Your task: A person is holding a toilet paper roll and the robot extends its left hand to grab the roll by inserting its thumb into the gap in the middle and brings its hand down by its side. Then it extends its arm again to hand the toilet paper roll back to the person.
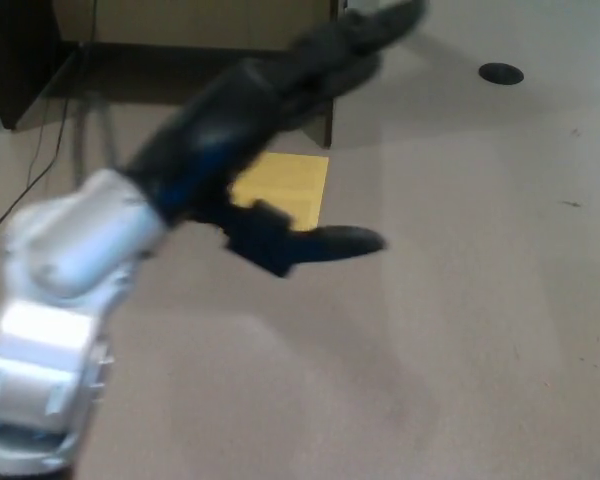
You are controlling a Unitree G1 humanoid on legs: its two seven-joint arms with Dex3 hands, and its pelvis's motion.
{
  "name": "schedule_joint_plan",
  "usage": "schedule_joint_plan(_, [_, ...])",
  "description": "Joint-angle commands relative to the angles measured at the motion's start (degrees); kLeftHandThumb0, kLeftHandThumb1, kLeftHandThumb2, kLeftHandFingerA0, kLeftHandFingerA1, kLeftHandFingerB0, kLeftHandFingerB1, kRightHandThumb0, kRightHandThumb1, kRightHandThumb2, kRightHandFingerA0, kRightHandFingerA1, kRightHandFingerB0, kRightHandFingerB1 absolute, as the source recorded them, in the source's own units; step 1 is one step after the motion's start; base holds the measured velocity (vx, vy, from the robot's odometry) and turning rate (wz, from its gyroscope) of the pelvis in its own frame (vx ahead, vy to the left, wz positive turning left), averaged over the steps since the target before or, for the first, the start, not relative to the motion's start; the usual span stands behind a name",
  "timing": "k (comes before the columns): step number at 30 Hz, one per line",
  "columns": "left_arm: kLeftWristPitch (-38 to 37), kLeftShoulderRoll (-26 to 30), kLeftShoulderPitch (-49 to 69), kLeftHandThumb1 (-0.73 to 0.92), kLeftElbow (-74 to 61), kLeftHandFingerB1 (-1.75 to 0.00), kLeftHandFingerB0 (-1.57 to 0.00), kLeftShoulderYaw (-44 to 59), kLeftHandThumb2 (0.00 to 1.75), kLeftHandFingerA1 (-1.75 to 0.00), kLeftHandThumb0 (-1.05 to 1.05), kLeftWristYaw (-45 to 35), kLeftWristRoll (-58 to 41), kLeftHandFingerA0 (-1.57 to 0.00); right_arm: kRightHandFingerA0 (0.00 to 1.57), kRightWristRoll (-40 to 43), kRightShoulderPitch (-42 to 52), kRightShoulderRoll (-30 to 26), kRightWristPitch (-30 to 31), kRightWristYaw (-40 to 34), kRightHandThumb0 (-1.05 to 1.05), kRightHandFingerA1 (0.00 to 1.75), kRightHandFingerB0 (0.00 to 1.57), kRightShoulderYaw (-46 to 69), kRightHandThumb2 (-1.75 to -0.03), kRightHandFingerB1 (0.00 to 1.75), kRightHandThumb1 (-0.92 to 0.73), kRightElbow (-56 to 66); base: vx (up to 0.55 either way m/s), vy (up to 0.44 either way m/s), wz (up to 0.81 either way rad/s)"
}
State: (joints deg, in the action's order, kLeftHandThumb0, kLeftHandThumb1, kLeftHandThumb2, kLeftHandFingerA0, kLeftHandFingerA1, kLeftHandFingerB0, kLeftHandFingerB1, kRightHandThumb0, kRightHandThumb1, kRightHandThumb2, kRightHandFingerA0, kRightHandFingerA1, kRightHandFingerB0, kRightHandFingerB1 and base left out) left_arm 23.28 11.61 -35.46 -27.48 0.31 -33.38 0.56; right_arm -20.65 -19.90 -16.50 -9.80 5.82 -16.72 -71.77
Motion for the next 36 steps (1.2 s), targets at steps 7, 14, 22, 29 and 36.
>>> schedule_joint_plan(7, [-6.05, 4.43, 24.83, 0.37, -0.3, -0.11, -0.08, 12.74, 0.72, -0.41, -0.5, -4.08, -11.47, -0.03, 0.62, 0.91, 1.19, -1.58, 0.69, 0.8, -0.37, 0.62, 0.34, 1.51, -0.61, 0.34, -0.72, -0.28, 0.0, 0.0, 0.0])
schedule_joint_plan(14, [-21.86, 0.15, 43.82, 0.23, 17.78, -0.48, 0.0, 19.28, 0.8, -0.49, -0.25, 1.92, -7.53, -0.03, 0.58, 0.4, 0.99, -2.41, 0.92, 0.1, -0.25, 0.73, 0.2, 1.85, -0.99, 0.53, -0.5, -0.53, 0.0, 0.0, 0.0])
schedule_joint_plan(22, [-34.49, 1.01, 48.47, 0.37, 42.08, -0.33, -0.12, 24.06, 0.62, -0.4, -0.51, 8.44, -4.83, -0.2, 0.62, 0.32, -0.2, -2.04, 0.82, 0.11, -0.38, 0.66, 0.37, 1.86, -0.61, 0.35, -0.71, -1.19, 0.0, 0.0, 0.0])
schedule_joint_plan(29, [-38.25, 0.44, 50.79, 0.29, 55.48, -0.5, -0.07, 22.48, 0.84, -0.51, -0.21, 14.09, -2.51, -0.09, 0.65, -0.76, 2.2, -2.19, -0.6, -1.24, -0.38, 0.7, 0.38, 0.75, -0.61, 0.36, -0.7, -1.43, 0.0, 0.0, 0.0])
schedule_joint_plan(36, [-42.45, 3.46, 46.21, 0.41, 67.25, -0.35, -0.25, 20.16, 0.61, -0.4, -0.37, 20.03, 0.73, -0.32, 0.62, 0.2, 0.97, -1.51, 0.82, -1.16, -0.39, 0.63, 0.33, 1.61, -0.61, 0.34, -0.7, -1.39, 0.0, 0.0, 0.0])
